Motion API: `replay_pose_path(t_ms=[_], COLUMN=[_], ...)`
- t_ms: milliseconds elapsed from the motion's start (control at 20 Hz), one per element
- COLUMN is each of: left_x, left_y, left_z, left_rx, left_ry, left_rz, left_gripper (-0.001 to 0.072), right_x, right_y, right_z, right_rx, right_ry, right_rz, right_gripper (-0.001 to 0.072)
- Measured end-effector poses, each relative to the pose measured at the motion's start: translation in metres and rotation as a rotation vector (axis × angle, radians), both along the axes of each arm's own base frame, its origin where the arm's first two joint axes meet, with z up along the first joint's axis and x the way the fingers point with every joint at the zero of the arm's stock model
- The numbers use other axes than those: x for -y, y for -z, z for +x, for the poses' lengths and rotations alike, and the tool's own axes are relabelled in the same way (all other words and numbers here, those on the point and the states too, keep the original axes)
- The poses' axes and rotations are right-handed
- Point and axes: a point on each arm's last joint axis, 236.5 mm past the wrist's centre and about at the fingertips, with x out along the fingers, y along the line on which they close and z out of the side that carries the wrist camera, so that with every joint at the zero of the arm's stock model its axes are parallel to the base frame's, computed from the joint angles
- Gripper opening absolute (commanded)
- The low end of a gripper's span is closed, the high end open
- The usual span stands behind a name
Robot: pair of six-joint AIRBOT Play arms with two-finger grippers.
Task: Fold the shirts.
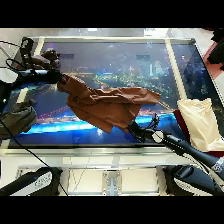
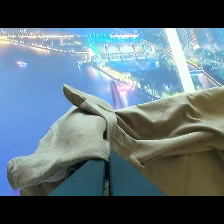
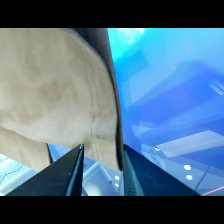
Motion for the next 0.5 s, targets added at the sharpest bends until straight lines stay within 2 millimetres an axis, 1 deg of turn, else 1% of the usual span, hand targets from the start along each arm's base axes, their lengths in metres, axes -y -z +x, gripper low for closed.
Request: replay_pose_path(t_ms=[250, 350, 400, 500], left_x=[0.0001, 0.0001, 0.0000, 0.0000], left_y=[0.0000, 0.0000, 0.0000, 0.0000], left_z=[0.0000, 0.0000, 0.0000, 0.0000], left_rx=[0.000, 0.000, 0.000, 0.000], left_ry=[0.000, 0.000, 0.000, 0.000], left_rz=[0.000, 0.000, 0.000, 0.000], left_gripper=[0.0013, 0.0013, 0.0013, 0.0013], right_x=[0.0004, 0.0012, 0.0013, -0.0008], right_y=[0.0020, 0.0060, 0.0075, 0.0055], right_z=[0.0032, 0.0041, 0.0047, 0.0093], right_rx=[0.006, 0.001, -0.001, 0.017], right_ry=[0.013, 0.020, 0.020, 0.006], right_rz=[0.002, -0.003, -0.006, -0.011], right_gripper=[0.0304, 0.0074, 0.0029, 0.0029])
